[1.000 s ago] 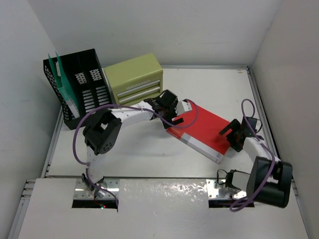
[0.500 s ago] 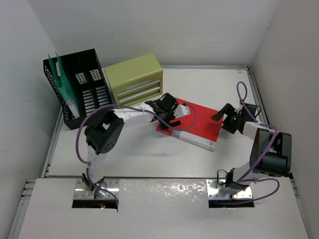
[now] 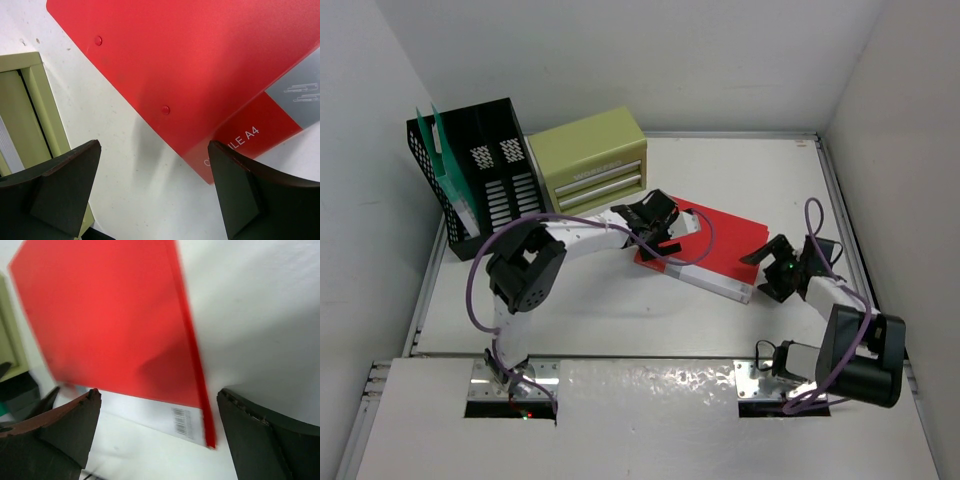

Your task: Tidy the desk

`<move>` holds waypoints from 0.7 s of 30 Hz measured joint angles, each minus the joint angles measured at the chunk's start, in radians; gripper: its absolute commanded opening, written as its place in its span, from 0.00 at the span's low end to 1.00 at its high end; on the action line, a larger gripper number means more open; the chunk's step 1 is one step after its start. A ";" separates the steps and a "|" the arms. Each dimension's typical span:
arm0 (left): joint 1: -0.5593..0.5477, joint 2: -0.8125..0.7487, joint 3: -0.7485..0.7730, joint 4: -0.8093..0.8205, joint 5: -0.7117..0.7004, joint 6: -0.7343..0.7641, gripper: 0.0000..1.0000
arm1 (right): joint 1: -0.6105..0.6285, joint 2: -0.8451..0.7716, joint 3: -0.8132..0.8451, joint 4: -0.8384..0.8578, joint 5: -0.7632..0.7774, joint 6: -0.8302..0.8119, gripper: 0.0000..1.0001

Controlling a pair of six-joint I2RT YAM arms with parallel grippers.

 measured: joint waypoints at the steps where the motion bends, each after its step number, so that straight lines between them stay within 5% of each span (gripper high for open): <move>1: 0.000 -0.001 0.000 -0.002 0.000 -0.004 0.87 | -0.003 0.016 -0.002 0.016 -0.035 0.021 0.96; 8: 0.000 -0.047 -0.002 -0.009 0.000 -0.028 0.87 | -0.003 0.126 -0.051 0.228 -0.198 0.130 0.80; 21: 0.000 -0.068 -0.031 0.039 -0.044 -0.017 0.87 | -0.002 0.109 -0.091 0.246 -0.231 0.119 0.70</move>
